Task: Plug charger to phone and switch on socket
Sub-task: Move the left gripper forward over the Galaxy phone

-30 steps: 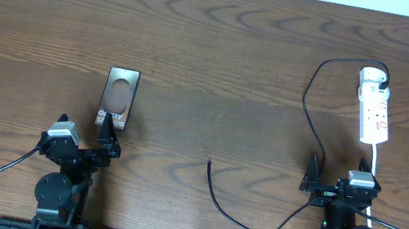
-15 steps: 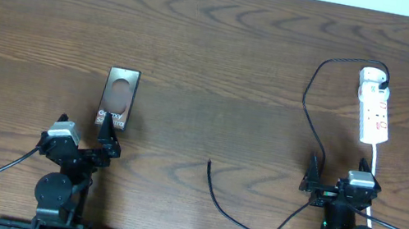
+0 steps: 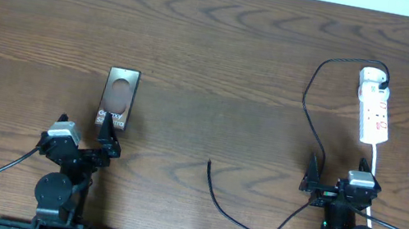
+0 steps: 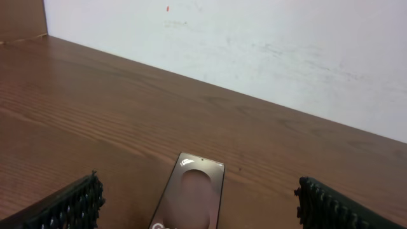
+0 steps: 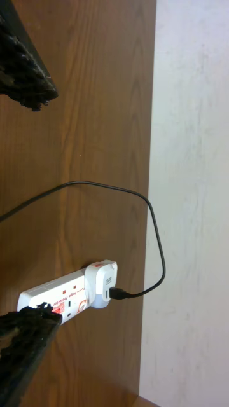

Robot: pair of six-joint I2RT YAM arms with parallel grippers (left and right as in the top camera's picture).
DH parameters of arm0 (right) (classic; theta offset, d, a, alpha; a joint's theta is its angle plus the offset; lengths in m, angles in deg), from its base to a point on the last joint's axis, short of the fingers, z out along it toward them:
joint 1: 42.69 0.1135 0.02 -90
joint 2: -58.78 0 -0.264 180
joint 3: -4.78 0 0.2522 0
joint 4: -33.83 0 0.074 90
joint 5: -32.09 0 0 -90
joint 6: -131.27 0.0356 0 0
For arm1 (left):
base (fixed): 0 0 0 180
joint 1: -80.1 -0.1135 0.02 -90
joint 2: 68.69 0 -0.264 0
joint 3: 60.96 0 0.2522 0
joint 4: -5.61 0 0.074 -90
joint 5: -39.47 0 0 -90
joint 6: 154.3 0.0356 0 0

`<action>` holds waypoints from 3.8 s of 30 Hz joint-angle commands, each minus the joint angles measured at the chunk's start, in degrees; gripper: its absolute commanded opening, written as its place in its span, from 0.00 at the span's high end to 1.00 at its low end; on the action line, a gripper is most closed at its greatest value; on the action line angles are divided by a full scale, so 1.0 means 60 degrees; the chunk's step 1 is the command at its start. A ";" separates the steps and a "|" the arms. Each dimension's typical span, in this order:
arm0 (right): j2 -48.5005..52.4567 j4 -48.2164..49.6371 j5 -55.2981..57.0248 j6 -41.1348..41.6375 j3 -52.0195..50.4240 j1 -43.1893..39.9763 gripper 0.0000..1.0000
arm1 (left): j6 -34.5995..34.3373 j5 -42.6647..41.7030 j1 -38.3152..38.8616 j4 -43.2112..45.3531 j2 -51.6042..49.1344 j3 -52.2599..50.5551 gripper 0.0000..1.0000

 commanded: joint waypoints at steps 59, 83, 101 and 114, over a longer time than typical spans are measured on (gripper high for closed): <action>-0.0076 -0.0040 0.0117 0.0124 -0.0011 0.0073 0.01 | -0.0055 -0.1235 -0.0044 -0.7096 -1.1340 1.2896 0.05; -0.0076 -0.0040 0.0117 0.0124 -0.0011 0.0073 0.01 | 0.0761 -0.1235 -0.0040 -1.0881 -1.6884 1.6258 0.02; -0.0076 -0.0040 0.0117 0.0124 -0.0011 0.0073 0.01 | 0.3228 -0.0871 -0.0044 -1.0761 -1.7744 1.6130 0.02; -0.0076 -0.0040 0.0117 0.0124 -0.0011 0.0073 0.01 | 0.3224 -0.0874 -0.0040 -1.0681 -1.9409 1.6130 0.02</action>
